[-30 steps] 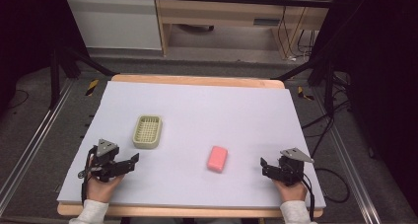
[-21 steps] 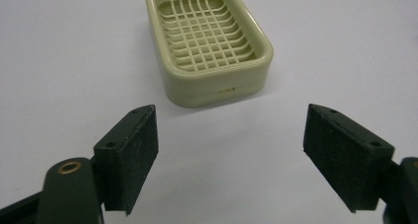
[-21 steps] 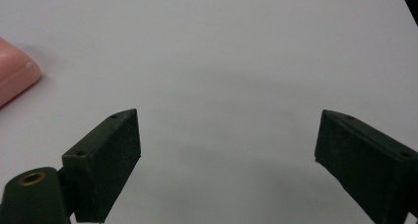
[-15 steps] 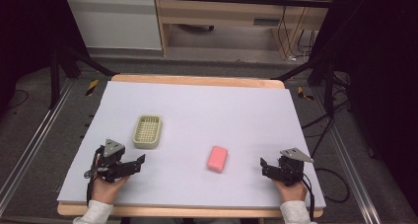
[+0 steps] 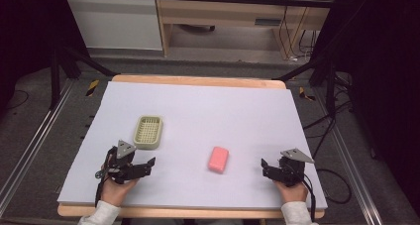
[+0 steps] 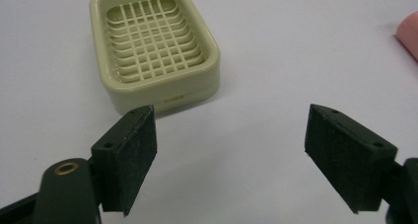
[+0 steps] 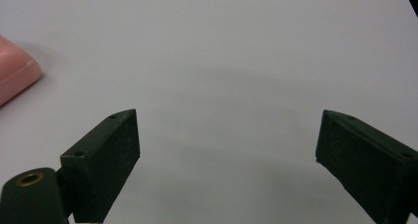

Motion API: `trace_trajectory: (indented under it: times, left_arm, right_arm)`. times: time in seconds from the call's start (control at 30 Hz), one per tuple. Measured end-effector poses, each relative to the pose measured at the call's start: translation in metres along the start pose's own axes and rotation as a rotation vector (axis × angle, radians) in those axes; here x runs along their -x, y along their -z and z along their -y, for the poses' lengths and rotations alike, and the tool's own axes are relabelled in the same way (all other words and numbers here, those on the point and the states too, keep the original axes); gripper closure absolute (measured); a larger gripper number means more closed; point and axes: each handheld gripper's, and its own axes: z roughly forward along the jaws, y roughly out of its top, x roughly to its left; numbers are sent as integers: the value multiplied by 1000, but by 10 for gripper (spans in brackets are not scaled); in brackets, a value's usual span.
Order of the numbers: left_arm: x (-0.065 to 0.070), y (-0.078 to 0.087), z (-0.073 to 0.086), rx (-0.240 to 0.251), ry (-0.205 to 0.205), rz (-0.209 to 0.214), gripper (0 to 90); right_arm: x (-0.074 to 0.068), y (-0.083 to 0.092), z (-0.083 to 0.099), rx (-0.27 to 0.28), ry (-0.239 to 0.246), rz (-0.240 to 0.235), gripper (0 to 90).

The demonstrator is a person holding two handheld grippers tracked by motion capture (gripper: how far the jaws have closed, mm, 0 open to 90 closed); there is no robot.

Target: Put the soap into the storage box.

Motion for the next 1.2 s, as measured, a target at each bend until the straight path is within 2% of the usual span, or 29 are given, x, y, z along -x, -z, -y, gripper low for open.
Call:
trace_trajectory:
  times: [0.23,0.63,1.2]
  left_arm:
    - [8,-3,-3,-7,-17,10,190]
    - [20,-3,-11,8,-33,26,188]
    - [41,-12,-34,-5,-75,50,181]
  right_arm:
    - [-1,-1,0,-4,1,-3,100]
    - [-1,-2,0,-8,7,-3,100]
    - [-1,-2,0,-15,3,-4,100]
